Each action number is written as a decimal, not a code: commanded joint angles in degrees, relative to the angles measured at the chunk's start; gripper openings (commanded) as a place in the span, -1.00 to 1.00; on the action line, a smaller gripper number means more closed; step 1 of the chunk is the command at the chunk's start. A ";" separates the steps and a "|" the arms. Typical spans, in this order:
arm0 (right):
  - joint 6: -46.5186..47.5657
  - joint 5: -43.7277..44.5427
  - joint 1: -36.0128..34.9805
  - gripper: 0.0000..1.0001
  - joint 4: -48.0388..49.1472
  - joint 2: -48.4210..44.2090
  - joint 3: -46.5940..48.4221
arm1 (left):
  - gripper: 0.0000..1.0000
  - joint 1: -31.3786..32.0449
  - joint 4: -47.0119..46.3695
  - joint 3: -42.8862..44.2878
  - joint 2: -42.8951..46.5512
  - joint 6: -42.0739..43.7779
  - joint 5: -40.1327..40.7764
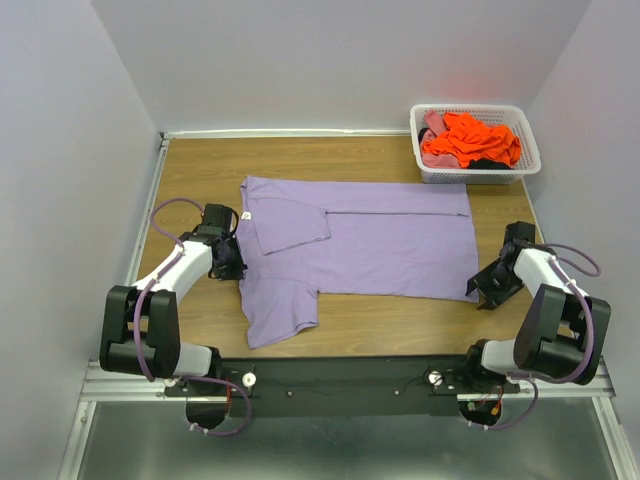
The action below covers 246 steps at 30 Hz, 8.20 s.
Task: Fold and stack the t-shirts
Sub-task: Fold the tshirt
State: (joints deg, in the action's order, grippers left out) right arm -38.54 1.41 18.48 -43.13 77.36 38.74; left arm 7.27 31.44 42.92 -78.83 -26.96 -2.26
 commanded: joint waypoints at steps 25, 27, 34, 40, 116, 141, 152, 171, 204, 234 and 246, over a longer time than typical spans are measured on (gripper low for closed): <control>-0.48 -4.28 0.24 -0.99 0.86 2.44 6.25 | -1.00 0.03 3.80 4.28 -0.98 1.73 -0.02; -0.65 -5.80 0.24 -0.99 0.68 2.70 8.10 | -1.00 -0.15 4.06 5.68 -1.42 1.82 -0.02; 0.75 -7.83 0.24 -0.99 0.68 4.02 15.13 | -1.00 -0.76 5.65 10.52 -3.87 2.44 -0.11; 2.24 -6.42 0.24 -0.99 0.77 8.84 20.05 | -1.00 -3.31 5.39 14.64 -7.83 3.58 0.15; 10.86 -4.05 -26.47 0.95 14.92 10.09 22.26 | 0.07 12.94 1.69 7.01 -2.56 -2.30 7.62; 10.24 -6.77 -29.91 1.00 17.12 9.74 18.39 | -1.00 22.62 2.66 12.00 -14.33 -4.08 14.03; 12.44 -8.79 -29.99 1.00 16.94 8.86 19.53 | -1.00 17.52 3.80 38.89 -29.62 4.28 19.66; 13.41 -10.11 -30.34 0.99 16.94 9.38 18.65 | -1.00 12.95 6.18 66.33 -45.61 9.38 18.26; 3.84 -10.37 -8.47 0.27 26.51 11.67 12.50 | -0.16 4.69 -7.80 30.30 -20.13 3.23 9.21; 5.40 -14.57 0.69 0.18 19.49 -2.55 0.98 | -0.01 -6.21 -6.23 1.01 2.53 -0.73 -4.69; 21.12 -6.43 -38.82 0.38 24.32 8.05 20.31 | 0.59 -8.22 -15.96 2.62 5.70 -1.69 -13.81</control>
State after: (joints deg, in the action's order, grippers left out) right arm -25.04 -9.26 -12.25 -20.12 80.25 55.37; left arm 0.73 19.03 46.83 -72.40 -28.36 -11.11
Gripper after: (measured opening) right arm 0.679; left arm 0.792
